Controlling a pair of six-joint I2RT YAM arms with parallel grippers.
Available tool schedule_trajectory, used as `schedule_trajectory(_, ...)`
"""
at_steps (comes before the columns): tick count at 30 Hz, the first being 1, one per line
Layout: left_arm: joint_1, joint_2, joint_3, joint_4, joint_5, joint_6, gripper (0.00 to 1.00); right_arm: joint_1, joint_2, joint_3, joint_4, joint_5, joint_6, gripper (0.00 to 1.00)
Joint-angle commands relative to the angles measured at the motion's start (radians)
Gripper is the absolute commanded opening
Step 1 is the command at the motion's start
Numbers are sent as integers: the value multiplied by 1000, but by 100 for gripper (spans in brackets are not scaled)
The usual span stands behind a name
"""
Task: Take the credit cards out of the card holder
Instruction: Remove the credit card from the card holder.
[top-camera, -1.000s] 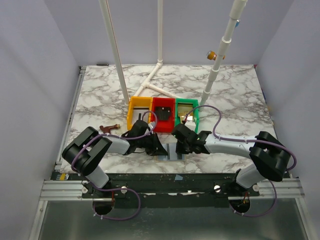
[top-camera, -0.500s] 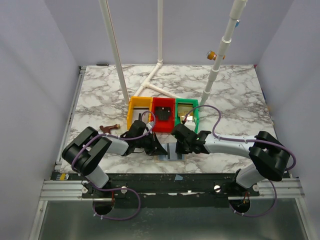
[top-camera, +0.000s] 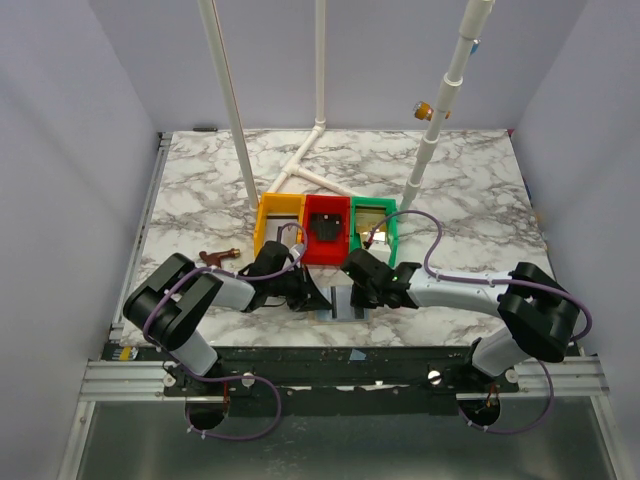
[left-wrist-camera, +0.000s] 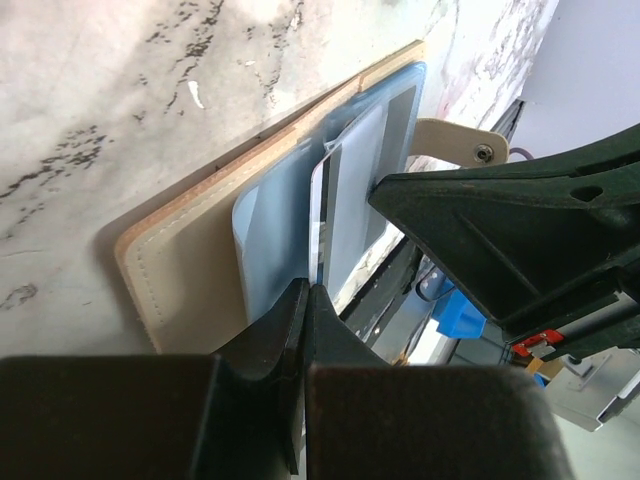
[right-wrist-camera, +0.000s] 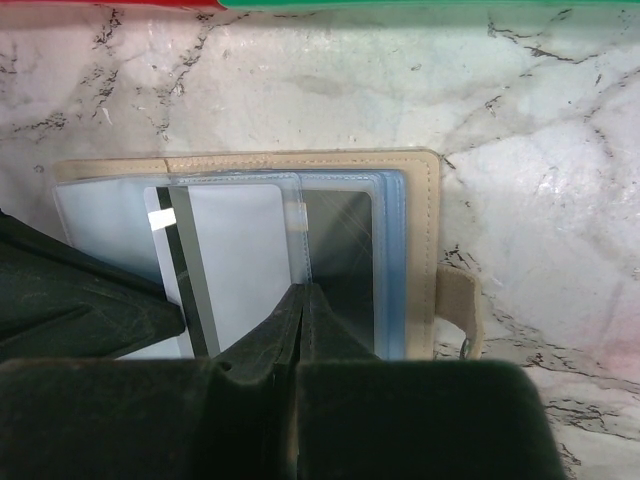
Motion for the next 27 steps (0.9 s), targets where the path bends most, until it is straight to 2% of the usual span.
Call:
schedule_trajectory(1,14,-12,-19,-2,-3,26,0,4,59,-37,-131,59,3,1)
schedule_trajectory(27,41,-57,-37,-44,-8,61,0,4,61,-29,-128,61,-1,1)
